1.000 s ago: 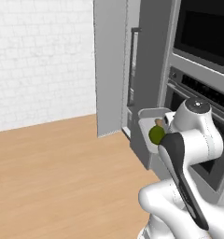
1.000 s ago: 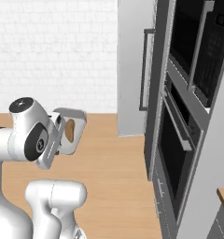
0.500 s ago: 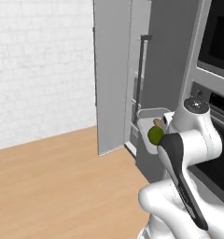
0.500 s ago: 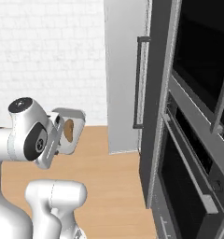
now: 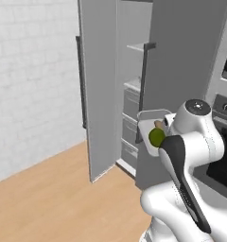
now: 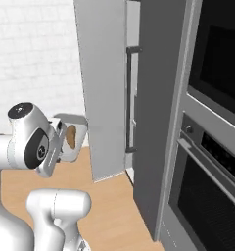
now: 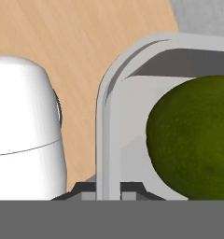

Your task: Take the meat container that has the chicken drumstick and place it on the second highest rack of the freezer. Then take the vegetable container that has the lime and sweet potato and place it on the highest rack of the freezer.

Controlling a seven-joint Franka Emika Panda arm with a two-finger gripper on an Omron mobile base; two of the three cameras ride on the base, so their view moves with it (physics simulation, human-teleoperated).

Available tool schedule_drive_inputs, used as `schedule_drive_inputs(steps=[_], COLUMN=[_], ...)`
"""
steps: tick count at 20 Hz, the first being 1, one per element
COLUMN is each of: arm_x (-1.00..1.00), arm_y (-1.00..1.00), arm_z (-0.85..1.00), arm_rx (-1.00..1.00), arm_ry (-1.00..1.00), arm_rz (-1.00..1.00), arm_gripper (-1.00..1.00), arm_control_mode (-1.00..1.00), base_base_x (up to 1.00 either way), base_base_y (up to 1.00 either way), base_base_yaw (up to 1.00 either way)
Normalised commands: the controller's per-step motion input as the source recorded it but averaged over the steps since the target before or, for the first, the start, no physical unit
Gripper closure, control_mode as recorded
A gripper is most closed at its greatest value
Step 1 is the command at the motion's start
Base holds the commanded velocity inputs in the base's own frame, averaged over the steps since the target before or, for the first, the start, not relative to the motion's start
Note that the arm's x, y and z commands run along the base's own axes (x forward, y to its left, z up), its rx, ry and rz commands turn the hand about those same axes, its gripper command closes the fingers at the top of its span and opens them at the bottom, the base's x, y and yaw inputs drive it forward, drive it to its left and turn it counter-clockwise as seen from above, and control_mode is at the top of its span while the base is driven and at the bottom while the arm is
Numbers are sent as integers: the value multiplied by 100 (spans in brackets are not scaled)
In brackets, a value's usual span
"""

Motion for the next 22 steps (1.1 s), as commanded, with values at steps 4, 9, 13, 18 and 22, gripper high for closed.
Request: schedule_drive_inputs(steps=[4,9,13,18,22], arm_x=[0,0,0,0,0], arm_y=[0,0,0,0,0], arm_z=[0,0,0,0,0], arm_rx=[0,0,0,0,0], arm_ry=[0,0,0,0,0], arm_rz=[0,0,0,0,0], arm_gripper=[100,100,100,100,100], arm_control_mode=[100,100,100,100,100], base_base_x=[86,59,44,34,28], base_base_y=[90,95,99,93,22], base_base_yaw=[-60,-59,-54,-55,-33])
